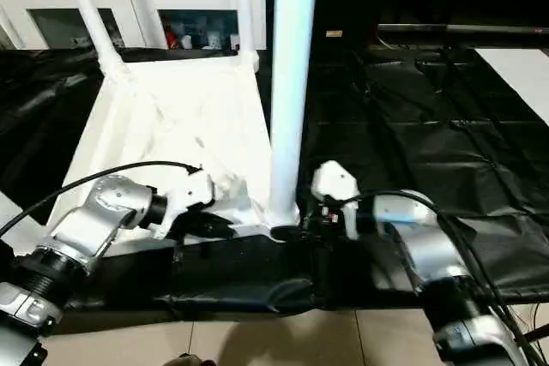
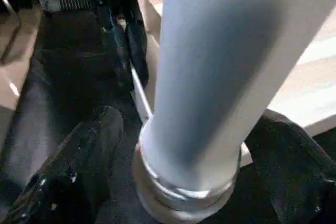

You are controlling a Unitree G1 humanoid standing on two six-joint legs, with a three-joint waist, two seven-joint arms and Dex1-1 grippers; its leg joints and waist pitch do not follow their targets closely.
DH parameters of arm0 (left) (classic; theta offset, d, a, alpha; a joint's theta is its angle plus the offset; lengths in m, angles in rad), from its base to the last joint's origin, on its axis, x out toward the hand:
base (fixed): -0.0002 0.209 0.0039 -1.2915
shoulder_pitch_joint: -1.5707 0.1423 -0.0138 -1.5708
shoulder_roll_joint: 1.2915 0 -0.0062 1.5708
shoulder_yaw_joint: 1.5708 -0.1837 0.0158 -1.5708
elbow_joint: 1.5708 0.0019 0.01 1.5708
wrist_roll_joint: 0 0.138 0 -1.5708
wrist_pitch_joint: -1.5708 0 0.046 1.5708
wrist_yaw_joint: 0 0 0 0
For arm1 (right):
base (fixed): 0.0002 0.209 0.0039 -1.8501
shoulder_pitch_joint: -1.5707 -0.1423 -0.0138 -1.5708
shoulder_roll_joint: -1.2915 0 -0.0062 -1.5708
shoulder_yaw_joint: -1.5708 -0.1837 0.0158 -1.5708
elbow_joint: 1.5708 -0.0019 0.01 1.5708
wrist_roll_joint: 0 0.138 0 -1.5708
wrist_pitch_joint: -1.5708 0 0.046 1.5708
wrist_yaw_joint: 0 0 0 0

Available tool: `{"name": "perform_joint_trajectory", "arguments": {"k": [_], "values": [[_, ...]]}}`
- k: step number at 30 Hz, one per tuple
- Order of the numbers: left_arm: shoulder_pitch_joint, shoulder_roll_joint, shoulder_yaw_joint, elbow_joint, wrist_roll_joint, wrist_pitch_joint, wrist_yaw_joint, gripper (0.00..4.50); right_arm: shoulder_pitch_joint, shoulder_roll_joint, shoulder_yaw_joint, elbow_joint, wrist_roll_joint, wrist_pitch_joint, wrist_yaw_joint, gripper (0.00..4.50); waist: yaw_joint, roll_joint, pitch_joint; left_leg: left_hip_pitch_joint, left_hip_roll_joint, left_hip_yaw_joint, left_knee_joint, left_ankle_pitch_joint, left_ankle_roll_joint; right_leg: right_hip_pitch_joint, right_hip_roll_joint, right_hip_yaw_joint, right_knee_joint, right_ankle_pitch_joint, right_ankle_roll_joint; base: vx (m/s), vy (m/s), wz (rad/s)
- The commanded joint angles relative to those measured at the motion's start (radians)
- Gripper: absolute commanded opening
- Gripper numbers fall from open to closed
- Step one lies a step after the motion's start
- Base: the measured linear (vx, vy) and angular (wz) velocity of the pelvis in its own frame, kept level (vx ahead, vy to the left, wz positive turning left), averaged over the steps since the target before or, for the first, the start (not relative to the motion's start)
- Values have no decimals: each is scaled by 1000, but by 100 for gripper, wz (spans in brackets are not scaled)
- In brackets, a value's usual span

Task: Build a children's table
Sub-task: Rotate leg to tighten

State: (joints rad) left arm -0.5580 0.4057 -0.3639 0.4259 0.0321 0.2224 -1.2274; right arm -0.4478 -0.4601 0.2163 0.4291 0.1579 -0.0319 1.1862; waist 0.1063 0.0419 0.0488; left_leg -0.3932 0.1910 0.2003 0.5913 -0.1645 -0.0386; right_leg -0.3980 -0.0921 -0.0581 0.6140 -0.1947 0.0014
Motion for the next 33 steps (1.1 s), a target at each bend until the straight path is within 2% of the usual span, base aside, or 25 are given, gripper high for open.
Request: {"name": "perform_joint_trajectory", "arguments": {"k": [1,4,9,18,27,31,33], "values": [[5,-5,-37,-15,-1,11,-30,0,-25,12,22,34,-28,-40,0,392,-5,-4,-68,27,43,-22,-68,-239,35,39,-54,37,-68,-122,-256,0,0,0],[4,-7,-39,-14,2,15,-31,0,-57,29,37,86,-54,-70,-5,392,-4,-4,-70,26,41,-21,-64,-218,48,41,-52,36,-63,-80,-269,0,0,0],[4,-5,-37,-14,2,20,-28,0,-77,37,37,123,-51,-84,10,374,0,-5,-70,27,42,-20,-64,-219,56,42,-52,35,-63,-88,-269,0,0,0],[6,1,-37,-13,1,26,-33,0,-100,41,27,192,-46,-132,51,284,0,-5,-72,25,42,-19,-60,-200,69,43,-51,34,-60,-69,-277,0,0,0],[6,4,-41,-11,2,32,-39,0,-94,60,8,206,-21,-134,55,270,0,-4,-73,25,42,-20,-60,-200,71,43,-51,33,-59,-67,-281,0,0,0],[3,-8,-31,2,-3,48,-18,0,-62,113,-58,187,66,-85,19,269,0,-5,-73,24,42,-20,-60,-193,75,44,-51,33,-58,-57,-283,0,0,0],[-10,-31,-17,30,3,54,31,0,-39,159,-111,176,114,-54,-59,268,-1,-2,-71,25,43,-21,-62,-211,71,42,-51,33,-61,-82,-283,0,0,0]]}}
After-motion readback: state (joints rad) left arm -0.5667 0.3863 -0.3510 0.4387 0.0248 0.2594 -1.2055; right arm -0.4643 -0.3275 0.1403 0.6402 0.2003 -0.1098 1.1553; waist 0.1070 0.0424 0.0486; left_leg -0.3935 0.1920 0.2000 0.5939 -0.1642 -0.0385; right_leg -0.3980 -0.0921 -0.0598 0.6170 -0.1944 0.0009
